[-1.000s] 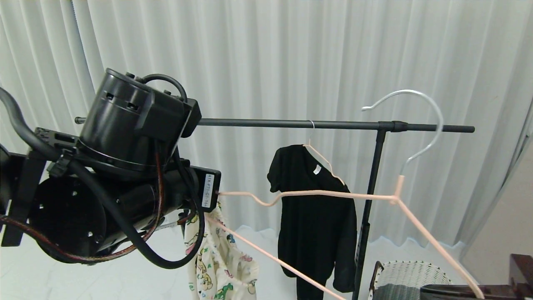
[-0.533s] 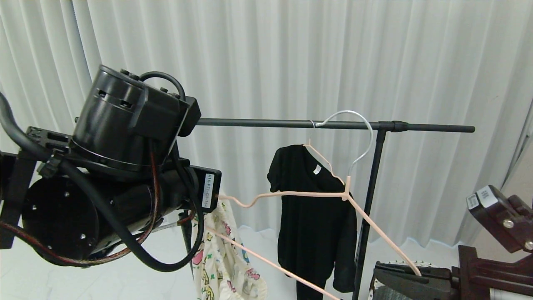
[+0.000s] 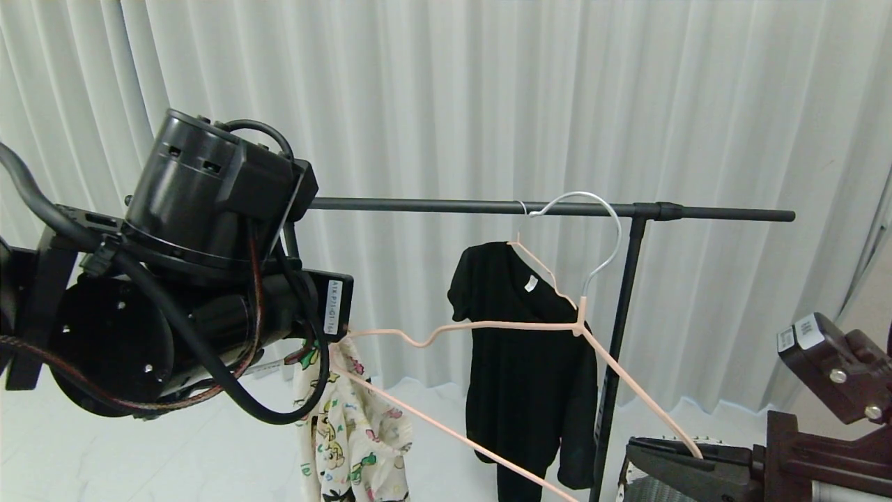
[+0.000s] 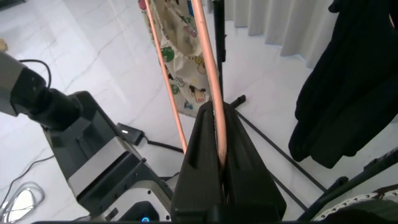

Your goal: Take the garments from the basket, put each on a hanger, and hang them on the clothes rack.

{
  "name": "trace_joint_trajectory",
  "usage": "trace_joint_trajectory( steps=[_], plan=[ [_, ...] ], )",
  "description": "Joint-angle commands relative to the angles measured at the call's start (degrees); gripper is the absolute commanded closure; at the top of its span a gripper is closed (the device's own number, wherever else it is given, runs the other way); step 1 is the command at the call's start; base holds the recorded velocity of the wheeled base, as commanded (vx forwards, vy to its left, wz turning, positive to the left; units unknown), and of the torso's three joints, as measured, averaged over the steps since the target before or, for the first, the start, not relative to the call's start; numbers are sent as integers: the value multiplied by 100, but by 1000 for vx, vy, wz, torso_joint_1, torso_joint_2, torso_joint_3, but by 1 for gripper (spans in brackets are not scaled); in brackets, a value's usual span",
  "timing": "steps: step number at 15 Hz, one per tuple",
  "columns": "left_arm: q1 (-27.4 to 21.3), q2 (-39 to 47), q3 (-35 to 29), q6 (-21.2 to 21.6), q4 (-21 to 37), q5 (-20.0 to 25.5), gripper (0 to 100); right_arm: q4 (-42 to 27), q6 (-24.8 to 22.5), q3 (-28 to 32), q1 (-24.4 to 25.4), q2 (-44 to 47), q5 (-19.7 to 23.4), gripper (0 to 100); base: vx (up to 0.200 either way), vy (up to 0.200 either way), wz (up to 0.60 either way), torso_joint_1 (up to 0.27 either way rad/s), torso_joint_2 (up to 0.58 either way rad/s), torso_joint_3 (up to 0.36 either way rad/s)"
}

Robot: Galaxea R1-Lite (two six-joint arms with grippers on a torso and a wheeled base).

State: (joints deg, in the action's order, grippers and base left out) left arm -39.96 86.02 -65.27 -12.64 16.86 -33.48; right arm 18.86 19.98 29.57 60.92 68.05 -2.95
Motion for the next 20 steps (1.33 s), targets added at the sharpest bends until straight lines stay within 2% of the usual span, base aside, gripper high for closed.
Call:
trace_joint_trajectory(
  steps=[1, 13, 20],
  plan=[
    [6, 3, 5, -1, 2, -10, 100, 4, -3, 13, -18, 33, -13, 100, 0, 0, 0, 0, 0, 0],
    [190, -6, 111, 7, 2, -115, 100, 4, -20, 57, -185, 24, -118, 100, 0, 0, 0, 0, 0, 0],
    [120, -15, 76, -1, 2, -115, 100, 21, -56, 462, -282, 517, -48, 100, 0, 0, 0, 0, 0, 0]
  ],
)
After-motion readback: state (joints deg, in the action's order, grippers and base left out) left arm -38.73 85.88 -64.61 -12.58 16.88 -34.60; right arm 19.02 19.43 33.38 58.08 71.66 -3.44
